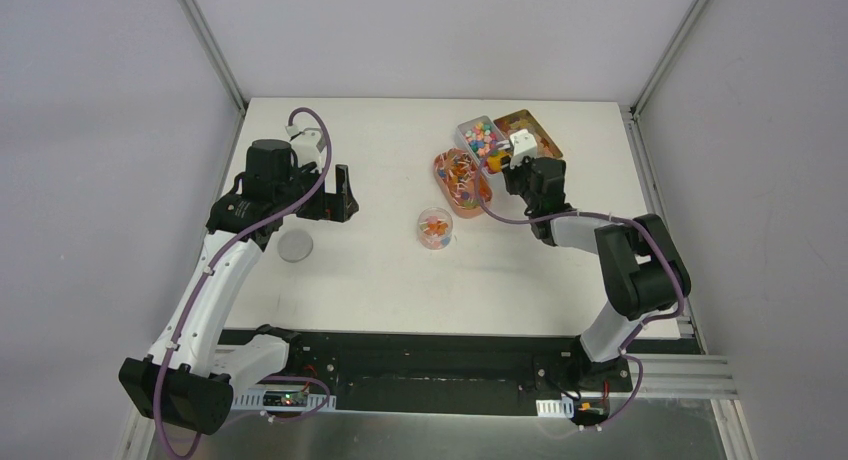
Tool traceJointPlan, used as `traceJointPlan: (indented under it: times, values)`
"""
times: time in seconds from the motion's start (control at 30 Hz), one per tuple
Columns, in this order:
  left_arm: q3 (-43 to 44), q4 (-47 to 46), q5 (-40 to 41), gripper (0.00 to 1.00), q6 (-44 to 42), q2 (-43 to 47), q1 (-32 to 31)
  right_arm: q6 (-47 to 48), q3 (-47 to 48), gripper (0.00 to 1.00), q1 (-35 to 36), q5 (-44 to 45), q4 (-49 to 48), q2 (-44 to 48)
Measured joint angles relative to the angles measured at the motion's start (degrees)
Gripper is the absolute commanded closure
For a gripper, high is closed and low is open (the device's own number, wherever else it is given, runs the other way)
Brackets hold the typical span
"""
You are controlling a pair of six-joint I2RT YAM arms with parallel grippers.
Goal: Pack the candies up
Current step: Scoop the fake candies from the storage box.
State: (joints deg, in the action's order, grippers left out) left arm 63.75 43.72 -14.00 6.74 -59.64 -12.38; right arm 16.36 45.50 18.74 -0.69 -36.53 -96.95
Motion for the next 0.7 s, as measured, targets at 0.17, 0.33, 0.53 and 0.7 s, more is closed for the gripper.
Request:
traceJointPlan:
  times: [0.17, 0.33, 0.53, 0.7]
  values:
    - [0.00, 0.00, 0.00, 0.01, 0.00, 0.00, 0.00, -0.87, -4.02, 1.00, -0.24, -0.66, -6.43, 0.00]
    - [0.00, 0.00, 0.00, 0.01, 0.00, 0.00, 0.00, -1.25, -7.43, 1.00, -0.66, -1.40, -11.65, 0.00]
    - [0.00, 0.00, 0.00, 0.01, 0.00, 0.00, 0.00, -1.53, -12.28, 1.00, -1.36, -2.67, -19.34, 0.00]
    - [0.00, 0.00, 0.02, 0.01, 0.00, -0.02, 0.00, -1.88, -15.43, 1.00, -1.81, -3.32, -24.28, 0.00]
